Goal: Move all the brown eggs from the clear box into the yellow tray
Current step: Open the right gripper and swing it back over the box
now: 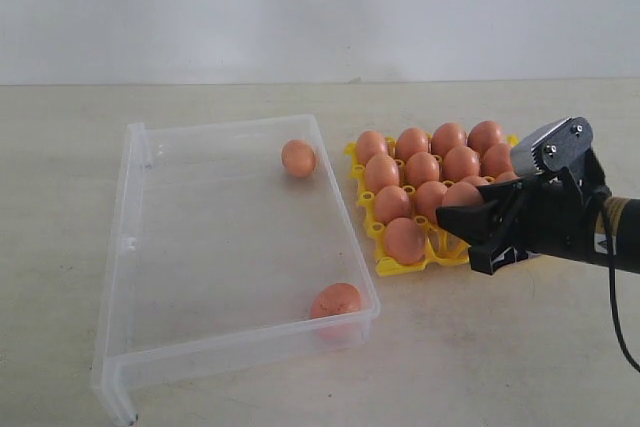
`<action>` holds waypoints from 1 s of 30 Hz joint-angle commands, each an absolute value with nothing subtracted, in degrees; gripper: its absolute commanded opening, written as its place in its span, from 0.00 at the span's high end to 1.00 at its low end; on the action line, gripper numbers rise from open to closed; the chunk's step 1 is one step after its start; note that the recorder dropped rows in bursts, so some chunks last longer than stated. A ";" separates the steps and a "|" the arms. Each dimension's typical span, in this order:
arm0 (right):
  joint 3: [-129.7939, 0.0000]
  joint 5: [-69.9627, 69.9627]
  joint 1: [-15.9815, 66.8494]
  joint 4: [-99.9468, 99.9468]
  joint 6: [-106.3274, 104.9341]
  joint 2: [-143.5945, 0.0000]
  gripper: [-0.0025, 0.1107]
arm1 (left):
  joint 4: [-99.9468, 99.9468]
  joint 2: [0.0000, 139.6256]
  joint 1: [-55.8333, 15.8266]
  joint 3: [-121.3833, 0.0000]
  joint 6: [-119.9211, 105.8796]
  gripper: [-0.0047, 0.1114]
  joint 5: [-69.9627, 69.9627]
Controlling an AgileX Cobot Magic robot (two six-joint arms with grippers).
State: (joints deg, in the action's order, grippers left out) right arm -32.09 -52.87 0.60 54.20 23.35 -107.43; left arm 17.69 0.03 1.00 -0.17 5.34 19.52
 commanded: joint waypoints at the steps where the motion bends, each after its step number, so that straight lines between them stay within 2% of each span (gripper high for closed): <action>1: -32.20 -54.18 0.66 55.73 23.66 -107.51 0.68 | 17.59 0.00 0.78 0.00 5.61 0.95 19.27; 11: -32.20 -54.59 0.80 58.28 23.54 -107.51 0.68 | 17.59 0.00 0.78 0.00 5.61 0.95 19.27; 20: -32.20 -49.01 5.25 49.46 17.32 -107.51 0.68 | 17.59 0.00 0.78 0.00 5.61 0.95 19.27; 30: -32.20 -48.52 5.26 48.50 17.98 -107.51 0.67 | 17.59 0.00 0.78 0.00 5.61 0.95 19.27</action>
